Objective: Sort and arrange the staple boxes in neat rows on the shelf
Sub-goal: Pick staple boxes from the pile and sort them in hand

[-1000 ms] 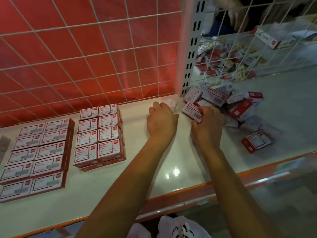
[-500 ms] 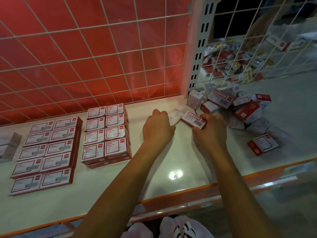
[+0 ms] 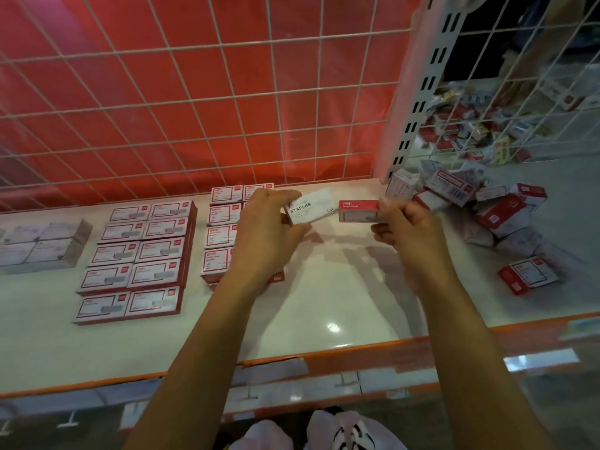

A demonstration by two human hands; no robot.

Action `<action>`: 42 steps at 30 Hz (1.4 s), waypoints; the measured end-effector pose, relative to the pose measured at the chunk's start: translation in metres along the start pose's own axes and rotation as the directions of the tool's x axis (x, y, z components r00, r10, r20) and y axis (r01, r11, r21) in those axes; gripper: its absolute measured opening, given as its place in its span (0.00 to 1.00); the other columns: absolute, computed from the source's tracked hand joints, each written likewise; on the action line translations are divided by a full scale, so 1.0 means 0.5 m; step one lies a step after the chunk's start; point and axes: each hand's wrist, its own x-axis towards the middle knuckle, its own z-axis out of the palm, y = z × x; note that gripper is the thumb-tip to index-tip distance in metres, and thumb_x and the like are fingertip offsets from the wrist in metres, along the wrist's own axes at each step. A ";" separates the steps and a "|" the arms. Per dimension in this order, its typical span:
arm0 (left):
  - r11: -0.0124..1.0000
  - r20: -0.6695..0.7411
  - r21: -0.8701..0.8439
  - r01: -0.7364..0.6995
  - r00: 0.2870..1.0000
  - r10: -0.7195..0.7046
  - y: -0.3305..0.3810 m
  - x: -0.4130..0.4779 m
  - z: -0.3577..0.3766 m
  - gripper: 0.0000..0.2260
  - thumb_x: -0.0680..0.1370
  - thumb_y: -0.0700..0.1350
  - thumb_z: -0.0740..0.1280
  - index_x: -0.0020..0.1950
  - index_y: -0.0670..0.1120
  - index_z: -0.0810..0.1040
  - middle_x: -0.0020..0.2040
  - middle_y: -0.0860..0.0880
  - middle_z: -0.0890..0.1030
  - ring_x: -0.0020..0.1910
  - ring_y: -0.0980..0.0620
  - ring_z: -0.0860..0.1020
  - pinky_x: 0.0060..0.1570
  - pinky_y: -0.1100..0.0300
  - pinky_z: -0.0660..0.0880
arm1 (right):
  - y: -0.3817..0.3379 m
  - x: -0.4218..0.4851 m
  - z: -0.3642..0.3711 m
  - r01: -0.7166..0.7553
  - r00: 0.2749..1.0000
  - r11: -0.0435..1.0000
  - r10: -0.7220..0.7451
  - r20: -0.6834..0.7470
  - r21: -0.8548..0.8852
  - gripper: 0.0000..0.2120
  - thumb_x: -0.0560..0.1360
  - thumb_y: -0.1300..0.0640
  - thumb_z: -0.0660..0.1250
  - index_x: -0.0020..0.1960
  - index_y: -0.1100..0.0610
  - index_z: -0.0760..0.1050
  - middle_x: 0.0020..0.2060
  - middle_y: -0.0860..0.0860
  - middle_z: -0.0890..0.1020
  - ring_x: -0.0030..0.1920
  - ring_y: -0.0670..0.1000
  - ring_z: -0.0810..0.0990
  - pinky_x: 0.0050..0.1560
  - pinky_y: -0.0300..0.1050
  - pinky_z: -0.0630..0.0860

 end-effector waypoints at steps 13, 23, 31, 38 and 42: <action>0.998 -0.038 -0.055 0.040 0.998 -0.042 -0.112 -0.082 -0.119 0.21 0.73 0.45 0.73 0.65 0.51 0.76 0.62 0.48 0.75 0.56 0.53 0.76 0.42 0.69 0.75 | -0.042 -0.098 0.178 -0.061 0.982 0.993 0.077 0.172 -0.098 0.16 0.77 0.41 0.58 0.45 0.49 0.79 0.38 0.45 0.83 0.34 0.46 0.79 0.34 0.36 0.75; 0.997 -0.012 -0.074 0.027 1.000 -0.028 -0.214 -0.130 -0.196 0.22 0.73 0.43 0.73 0.67 0.52 0.75 0.58 0.51 0.73 0.42 0.61 0.73 0.38 0.80 0.70 | -0.054 -0.182 0.278 -0.096 0.969 0.995 0.092 0.228 0.008 0.16 0.77 0.44 0.60 0.50 0.55 0.80 0.43 0.49 0.85 0.41 0.49 0.85 0.40 0.44 0.81; 0.997 0.006 -0.062 0.048 0.999 -0.048 -0.308 -0.167 -0.256 0.21 0.72 0.44 0.74 0.65 0.51 0.77 0.58 0.51 0.76 0.52 0.54 0.77 0.53 0.58 0.77 | -0.042 -0.241 0.367 -0.085 0.969 0.996 0.091 0.231 -0.034 0.09 0.78 0.50 0.63 0.50 0.54 0.77 0.43 0.50 0.85 0.37 0.48 0.84 0.34 0.39 0.77; 0.996 0.002 -0.033 0.088 0.996 -0.088 -0.399 -0.189 -0.312 0.23 0.72 0.43 0.74 0.65 0.52 0.76 0.60 0.50 0.76 0.55 0.52 0.76 0.54 0.57 0.76 | -0.026 -0.278 0.422 -0.057 0.941 0.996 0.075 0.329 -0.065 0.07 0.79 0.60 0.62 0.53 0.52 0.76 0.41 0.53 0.84 0.31 0.48 0.81 0.32 0.39 0.77; 0.991 0.001 -0.019 0.129 0.992 -0.129 -0.443 -0.193 -0.335 0.23 0.73 0.46 0.74 0.66 0.55 0.75 0.61 0.50 0.75 0.49 0.56 0.76 0.45 0.64 0.76 | -0.020 -0.289 0.446 -0.097 0.918 0.988 0.136 0.373 -0.122 0.08 0.79 0.62 0.62 0.55 0.53 0.75 0.42 0.52 0.82 0.33 0.47 0.82 0.34 0.41 0.78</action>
